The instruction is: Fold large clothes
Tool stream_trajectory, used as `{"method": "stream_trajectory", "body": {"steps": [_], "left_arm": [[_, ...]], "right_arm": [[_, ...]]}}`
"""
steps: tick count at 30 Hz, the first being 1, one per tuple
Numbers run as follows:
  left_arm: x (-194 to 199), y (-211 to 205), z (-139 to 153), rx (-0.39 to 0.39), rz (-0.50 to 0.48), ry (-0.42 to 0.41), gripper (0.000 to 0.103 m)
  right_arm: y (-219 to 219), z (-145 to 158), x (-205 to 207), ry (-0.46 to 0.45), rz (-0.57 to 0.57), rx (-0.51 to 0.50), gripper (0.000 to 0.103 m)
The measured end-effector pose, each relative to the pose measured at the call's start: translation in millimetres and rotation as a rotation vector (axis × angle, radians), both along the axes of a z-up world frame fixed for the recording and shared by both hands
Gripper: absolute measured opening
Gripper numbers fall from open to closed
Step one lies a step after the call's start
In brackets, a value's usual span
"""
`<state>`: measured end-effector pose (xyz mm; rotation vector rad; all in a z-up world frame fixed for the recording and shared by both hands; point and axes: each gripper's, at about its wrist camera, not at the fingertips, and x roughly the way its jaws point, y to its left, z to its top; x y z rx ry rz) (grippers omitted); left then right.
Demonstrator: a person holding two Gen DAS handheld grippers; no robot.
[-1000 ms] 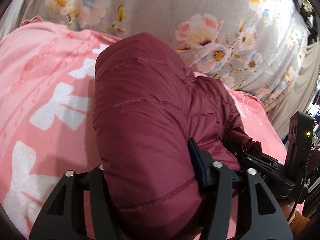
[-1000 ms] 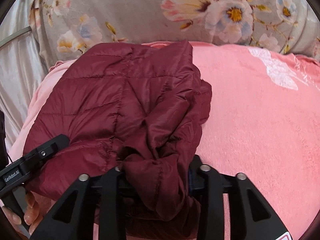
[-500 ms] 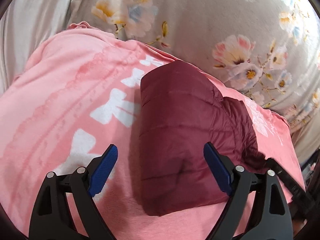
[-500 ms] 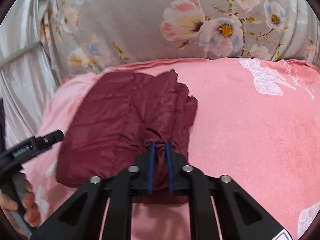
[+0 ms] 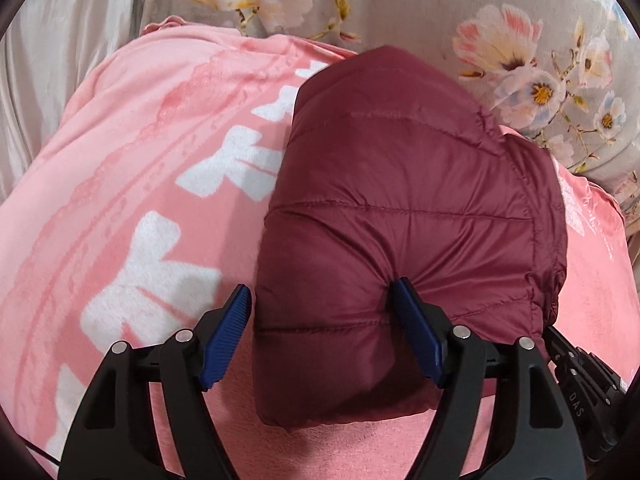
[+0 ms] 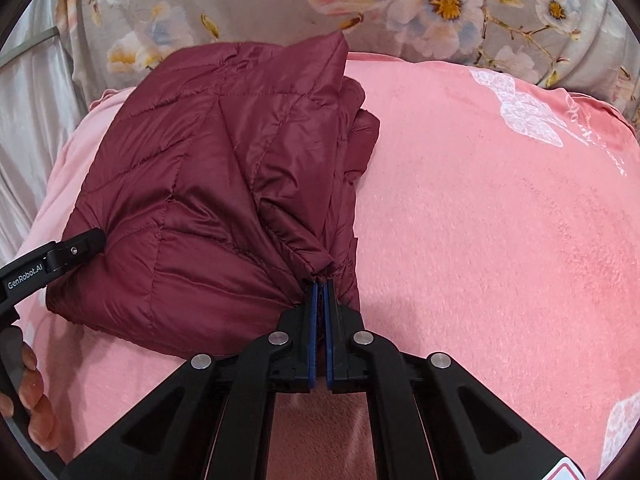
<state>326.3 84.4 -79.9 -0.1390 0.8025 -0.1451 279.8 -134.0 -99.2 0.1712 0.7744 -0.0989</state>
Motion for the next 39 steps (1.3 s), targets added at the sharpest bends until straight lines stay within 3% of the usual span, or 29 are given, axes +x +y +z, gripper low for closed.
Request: {"method": "stream_trajectory", "body": {"steps": [6,11,14,16,17,22,27,32,39], "left_arm": [[-1.1,-0.7,-15.4,-0.021,0.011,-0.016,0.074],[-4.6,-10.0,-17.3,0.043,0.04,-0.062,0.08],[-8.6,-4.5,-14.4,0.03,0.065,-0.083,0.089],[-19.7,4.8,-8.5,0.02,0.104,-0.1,0.092],[-29.4,7.1,-4.6,0.023,0.122,-0.114,0.094],[-98.7,-4.0,6.6,0.107,0.146,-0.195,0.098],[-149.3,-23.9,-3.5,0.142,0.143,-0.182,0.098],[-185.2,-40.9,-13.0,0.134,0.139,-0.166,0.098],[-187.5,-47.4,-22.2,0.191,0.191,-0.124,0.098]], "right_arm": [[2.4,-1.6,3.0,0.013,0.005,-0.007,0.002],[0.4,0.9,-0.1,-0.004,0.003,0.011,0.006],[-2.4,16.4,-25.7,-0.086,-0.023,0.008,0.02],[1.1,27.8,-56.7,-0.157,-0.008,-0.009,0.046],[4.7,31.3,-75.2,-0.187,-0.005,-0.047,0.05],[14.7,28.0,-144.9,-0.231,-0.021,-0.182,0.057],[6.3,25.3,-189.9,-0.259,-0.072,-0.165,0.064],[1.9,20.2,-199.0,-0.226,-0.099,-0.154,0.07],[0.6,11.8,-192.6,-0.167,-0.106,-0.161,0.07]]}}
